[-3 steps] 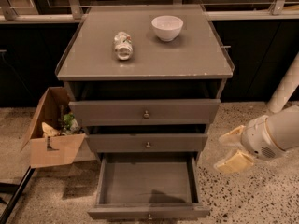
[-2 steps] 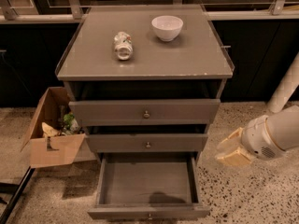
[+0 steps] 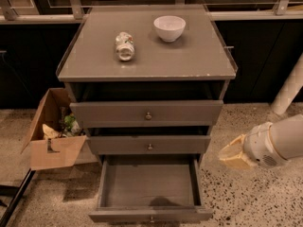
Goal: Close bottom drawer
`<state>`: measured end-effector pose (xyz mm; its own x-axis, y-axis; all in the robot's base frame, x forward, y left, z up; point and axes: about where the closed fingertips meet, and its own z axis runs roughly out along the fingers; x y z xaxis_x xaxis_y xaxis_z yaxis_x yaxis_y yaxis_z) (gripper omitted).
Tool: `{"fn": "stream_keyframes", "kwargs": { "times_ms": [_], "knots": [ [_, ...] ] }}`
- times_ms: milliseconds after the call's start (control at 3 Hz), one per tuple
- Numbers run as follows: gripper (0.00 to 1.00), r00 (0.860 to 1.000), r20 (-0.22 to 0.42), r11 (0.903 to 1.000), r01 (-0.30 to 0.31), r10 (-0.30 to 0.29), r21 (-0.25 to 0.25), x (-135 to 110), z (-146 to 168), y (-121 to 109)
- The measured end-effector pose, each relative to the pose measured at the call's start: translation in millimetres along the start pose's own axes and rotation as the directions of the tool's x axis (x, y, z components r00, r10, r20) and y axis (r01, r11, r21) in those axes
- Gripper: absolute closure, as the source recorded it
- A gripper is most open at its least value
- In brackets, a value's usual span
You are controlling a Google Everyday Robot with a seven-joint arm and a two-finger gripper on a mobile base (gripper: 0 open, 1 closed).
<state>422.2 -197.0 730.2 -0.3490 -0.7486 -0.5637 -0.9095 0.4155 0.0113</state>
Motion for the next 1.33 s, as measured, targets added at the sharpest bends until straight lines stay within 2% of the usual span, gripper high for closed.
{"fn": "stream_keyframes", "kwargs": {
  "times_ms": [333, 667, 1000, 1333],
  "knots": [
    [1.0, 0.996, 0.082, 0.9996, -0.018, 0.017, 0.023, 13, 20, 2],
    [1.0, 0.985, 0.171, 0.9985, -0.038, 0.03, 0.04, 27, 47, -2],
    [1.0, 0.962, 0.264, 0.9973, -0.072, 0.073, -0.015, 48, 85, -3],
    [1.0, 0.954, 0.281, 0.9929, -0.092, 0.11, -0.075, 61, 114, 0]
  ]
}}
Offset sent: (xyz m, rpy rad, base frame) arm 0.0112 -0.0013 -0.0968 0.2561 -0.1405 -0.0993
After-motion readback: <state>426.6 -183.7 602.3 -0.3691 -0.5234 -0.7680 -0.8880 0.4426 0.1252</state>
